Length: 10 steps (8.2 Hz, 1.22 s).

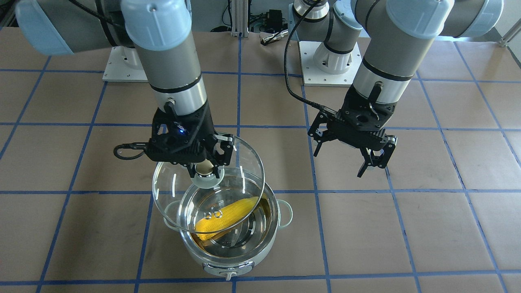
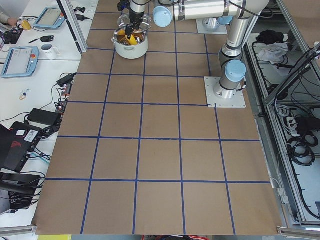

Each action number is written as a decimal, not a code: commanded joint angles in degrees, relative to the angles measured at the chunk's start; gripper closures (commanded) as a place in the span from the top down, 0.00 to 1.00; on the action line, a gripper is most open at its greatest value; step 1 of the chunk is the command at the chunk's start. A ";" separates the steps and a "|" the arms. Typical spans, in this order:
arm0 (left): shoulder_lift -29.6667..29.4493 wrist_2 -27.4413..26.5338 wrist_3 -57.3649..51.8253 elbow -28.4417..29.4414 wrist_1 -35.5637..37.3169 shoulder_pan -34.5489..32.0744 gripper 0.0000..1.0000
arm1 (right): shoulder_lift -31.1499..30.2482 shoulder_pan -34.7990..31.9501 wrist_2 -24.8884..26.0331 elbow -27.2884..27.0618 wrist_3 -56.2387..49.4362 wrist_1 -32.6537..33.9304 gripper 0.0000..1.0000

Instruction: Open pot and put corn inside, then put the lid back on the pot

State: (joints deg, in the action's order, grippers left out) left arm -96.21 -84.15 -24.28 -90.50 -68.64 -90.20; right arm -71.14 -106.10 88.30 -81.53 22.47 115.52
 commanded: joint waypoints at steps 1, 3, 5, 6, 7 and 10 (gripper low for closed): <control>4.53 -8.60 14.39 -0.64 -9.46 1.25 1.00 | 3.90 -1.92 0.65 0.23 2.40 2.78 0.08; 5.51 -9.81 19.33 -0.82 -12.65 1.43 1.00 | 5.48 -1.92 0.47 0.76 1.62 4.87 0.06; 4.19 -9.81 20.15 -1.43 -12.74 1.43 1.00 | 7.24 -1.92 0.47 2.42 1.79 5.59 0.06; 4.19 -9.63 22.59 -3.18 -12.31 1.43 1.00 | 7.60 -1.92 0.30 3.39 1.62 5.59 0.06; 4.36 -7.45 23.57 -4.24 -12.05 1.43 1.00 | 7.95 -1.92 0.47 3.31 1.27 5.59 0.07; 4.54 -5.15 23.76 -6.09 -12.57 1.60 1.00 | 8.22 -1.83 1.00 3.14 0.30 5.51 0.07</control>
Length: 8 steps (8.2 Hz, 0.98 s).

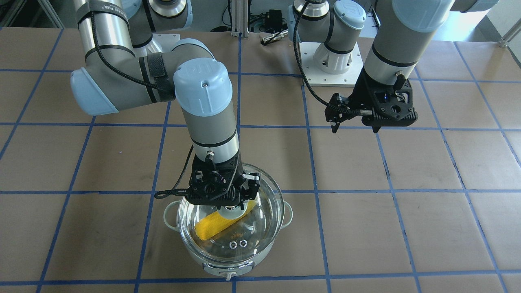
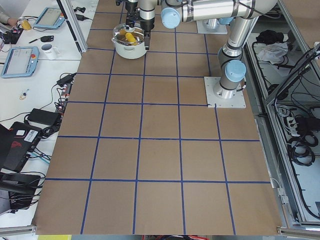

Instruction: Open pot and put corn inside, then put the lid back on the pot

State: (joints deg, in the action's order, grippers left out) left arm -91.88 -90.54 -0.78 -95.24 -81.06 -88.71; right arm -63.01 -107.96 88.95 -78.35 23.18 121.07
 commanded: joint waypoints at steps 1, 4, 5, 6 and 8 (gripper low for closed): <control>0.21 1.15 0.43 -2.14 -0.06 0.03 1.00 | 0.17 0.03 0.87 -0.31 -0.85 -0.04 0.07; 0.82 1.15 1.39 -3.38 0.29 0.12 1.00 | 0.78 0.12 0.79 -0.49 -1.02 -0.13 0.07; 1.43 1.06 1.57 -3.20 0.20 0.03 1.00 | 0.79 0.12 0.79 -0.49 -0.85 -0.13 0.07; 1.61 1.06 1.48 -2.94 0.29 0.03 1.00 | 0.96 0.12 0.87 -0.49 -0.59 -0.04 0.07; 1.96 1.24 1.48 -2.76 0.03 0.03 1.00 | 1.05 0.20 0.79 -0.49 -1.55 -0.04 0.07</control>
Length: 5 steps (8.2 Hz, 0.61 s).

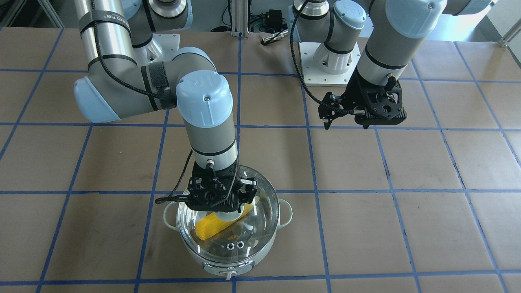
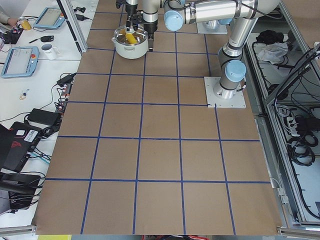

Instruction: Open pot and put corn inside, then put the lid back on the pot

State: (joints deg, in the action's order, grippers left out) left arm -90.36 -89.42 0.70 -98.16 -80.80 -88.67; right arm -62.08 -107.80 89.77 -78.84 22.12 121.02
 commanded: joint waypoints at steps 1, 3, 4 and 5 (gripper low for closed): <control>0.79 0.12 0.00 0.16 -0.15 -0.10 1.00 | 0.11 0.04 -0.04 0.00 -0.41 0.01 0.07; 0.62 0.13 -0.17 -0.02 0.03 -0.01 1.00 | 0.11 0.04 0.14 0.00 -0.58 0.01 0.07; 0.53 0.21 -0.17 -0.19 0.03 -0.10 1.00 | -0.06 0.04 0.31 0.00 -0.50 0.10 0.07; 0.44 0.21 -0.26 -0.28 0.03 -0.10 1.00 | -0.06 0.04 1.53 0.00 -0.24 0.18 0.07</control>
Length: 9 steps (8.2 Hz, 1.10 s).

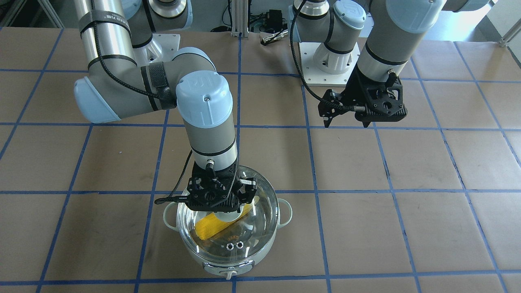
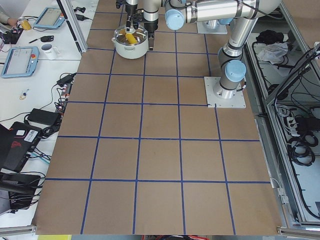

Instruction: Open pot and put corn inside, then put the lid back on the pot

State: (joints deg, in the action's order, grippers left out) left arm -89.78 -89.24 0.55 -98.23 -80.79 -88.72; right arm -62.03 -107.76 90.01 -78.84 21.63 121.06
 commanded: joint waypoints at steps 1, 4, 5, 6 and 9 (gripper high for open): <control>-0.13 0.03 -0.11 -0.20 0.02 -0.05 1.00 | -0.20 0.00 1.40 0.01 0.26 0.84 0.06; -0.31 2.50 -0.99 -0.29 0.10 0.04 1.00 | 0.24 0.00 1.31 -0.08 0.44 2.34 0.06; -0.31 2.50 -0.90 -0.38 0.10 0.04 1.00 | 0.24 0.00 1.31 -0.08 0.52 2.43 0.06; -0.31 2.50 -0.99 -0.38 0.19 0.04 1.00 | 0.24 0.00 1.31 -0.08 0.52 2.52 0.06; -0.40 2.50 -0.90 -0.38 0.19 0.04 1.00 | 0.51 -0.09 1.40 -0.17 0.70 2.60 0.12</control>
State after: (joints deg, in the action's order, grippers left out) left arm -90.15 -86.76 -0.39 -98.61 -80.60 -88.68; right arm -61.68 -107.78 91.32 -78.99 22.22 123.62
